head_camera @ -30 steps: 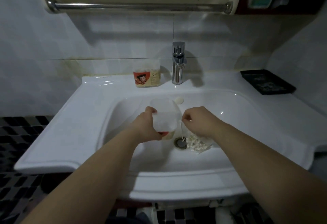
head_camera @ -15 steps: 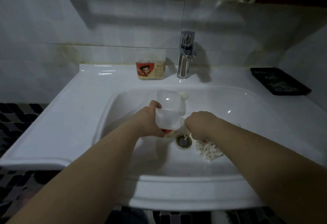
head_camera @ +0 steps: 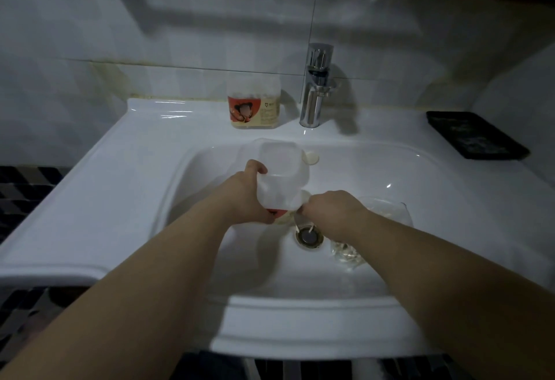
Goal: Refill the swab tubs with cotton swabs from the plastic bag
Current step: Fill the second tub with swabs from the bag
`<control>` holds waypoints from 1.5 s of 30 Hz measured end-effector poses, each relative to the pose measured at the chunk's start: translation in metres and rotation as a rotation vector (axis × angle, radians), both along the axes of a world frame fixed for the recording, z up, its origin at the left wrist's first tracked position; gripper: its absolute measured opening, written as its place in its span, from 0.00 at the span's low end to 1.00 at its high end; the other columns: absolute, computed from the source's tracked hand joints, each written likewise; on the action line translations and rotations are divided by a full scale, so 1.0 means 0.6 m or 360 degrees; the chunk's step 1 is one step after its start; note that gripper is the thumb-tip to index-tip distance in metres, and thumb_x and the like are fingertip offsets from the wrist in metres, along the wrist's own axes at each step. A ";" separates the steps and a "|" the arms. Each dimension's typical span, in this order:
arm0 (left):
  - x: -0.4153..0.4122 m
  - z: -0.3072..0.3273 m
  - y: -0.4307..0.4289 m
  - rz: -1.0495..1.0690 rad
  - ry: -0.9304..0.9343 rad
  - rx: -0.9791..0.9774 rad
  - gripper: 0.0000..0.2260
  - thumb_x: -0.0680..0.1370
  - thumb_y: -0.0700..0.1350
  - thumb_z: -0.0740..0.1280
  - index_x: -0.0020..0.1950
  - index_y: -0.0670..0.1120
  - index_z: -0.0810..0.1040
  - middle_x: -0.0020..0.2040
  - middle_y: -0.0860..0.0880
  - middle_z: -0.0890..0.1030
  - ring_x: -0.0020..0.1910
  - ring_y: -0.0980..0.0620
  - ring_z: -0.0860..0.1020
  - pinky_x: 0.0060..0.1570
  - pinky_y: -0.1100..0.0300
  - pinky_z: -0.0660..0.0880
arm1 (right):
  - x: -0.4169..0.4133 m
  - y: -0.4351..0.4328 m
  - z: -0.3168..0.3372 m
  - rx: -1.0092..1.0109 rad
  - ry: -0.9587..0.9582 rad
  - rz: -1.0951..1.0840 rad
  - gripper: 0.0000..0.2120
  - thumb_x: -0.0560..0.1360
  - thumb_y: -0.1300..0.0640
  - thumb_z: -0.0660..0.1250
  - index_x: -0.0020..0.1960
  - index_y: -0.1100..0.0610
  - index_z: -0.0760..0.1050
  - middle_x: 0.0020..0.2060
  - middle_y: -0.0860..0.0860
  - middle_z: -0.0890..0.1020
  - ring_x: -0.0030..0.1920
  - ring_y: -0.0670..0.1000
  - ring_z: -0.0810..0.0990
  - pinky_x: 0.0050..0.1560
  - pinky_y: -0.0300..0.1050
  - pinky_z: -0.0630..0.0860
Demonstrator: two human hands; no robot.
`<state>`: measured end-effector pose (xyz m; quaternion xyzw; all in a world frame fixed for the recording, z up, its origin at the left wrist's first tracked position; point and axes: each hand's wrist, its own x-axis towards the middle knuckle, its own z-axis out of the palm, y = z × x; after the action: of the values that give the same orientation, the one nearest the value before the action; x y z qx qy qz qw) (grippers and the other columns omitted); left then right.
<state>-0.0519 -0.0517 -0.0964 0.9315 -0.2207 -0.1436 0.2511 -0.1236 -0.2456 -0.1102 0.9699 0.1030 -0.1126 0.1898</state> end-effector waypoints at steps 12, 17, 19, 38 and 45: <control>0.002 0.006 0.008 0.0072 -0.0009 -0.0055 0.44 0.66 0.53 0.82 0.72 0.53 0.58 0.59 0.48 0.76 0.50 0.49 0.77 0.38 0.59 0.73 | -0.009 -0.001 0.008 -0.0072 0.0076 0.0156 0.20 0.81 0.59 0.62 0.71 0.50 0.67 0.54 0.55 0.79 0.44 0.57 0.76 0.42 0.48 0.69; 0.003 0.005 0.009 0.0075 0.0004 -0.0061 0.43 0.66 0.51 0.82 0.72 0.54 0.58 0.59 0.47 0.76 0.52 0.47 0.77 0.47 0.53 0.79 | -0.005 0.009 0.007 -0.0222 0.0193 -0.0004 0.11 0.75 0.71 0.63 0.38 0.59 0.66 0.33 0.51 0.68 0.30 0.50 0.67 0.38 0.48 0.74; 0.004 0.005 0.008 0.0068 0.0012 -0.0060 0.43 0.66 0.51 0.82 0.71 0.54 0.58 0.59 0.47 0.76 0.51 0.48 0.77 0.47 0.52 0.79 | -0.006 0.010 0.008 -0.0188 0.0209 -0.0012 0.17 0.74 0.71 0.63 0.33 0.58 0.61 0.31 0.51 0.66 0.29 0.49 0.64 0.39 0.47 0.72; -0.038 -0.009 -0.028 -0.0111 0.0135 0.0030 0.45 0.68 0.54 0.81 0.75 0.52 0.56 0.60 0.48 0.72 0.55 0.47 0.75 0.49 0.58 0.72 | 0.009 -0.066 0.030 0.1115 -0.0578 -0.0784 0.10 0.80 0.58 0.62 0.41 0.49 0.75 0.45 0.53 0.82 0.45 0.56 0.80 0.49 0.52 0.80; -0.050 -0.004 -0.029 -0.0077 0.0177 0.0075 0.50 0.66 0.62 0.79 0.80 0.56 0.55 0.72 0.45 0.63 0.70 0.43 0.69 0.60 0.54 0.73 | -0.007 -0.064 0.062 0.1706 -0.0748 -0.0836 0.08 0.80 0.59 0.64 0.45 0.50 0.78 0.49 0.49 0.85 0.50 0.53 0.83 0.56 0.49 0.79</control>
<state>-0.0821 -0.0690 -0.0988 0.9221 -0.2253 -0.2063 0.2373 -0.1278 -0.2839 -0.0730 0.9219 -0.1404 0.1274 -0.3378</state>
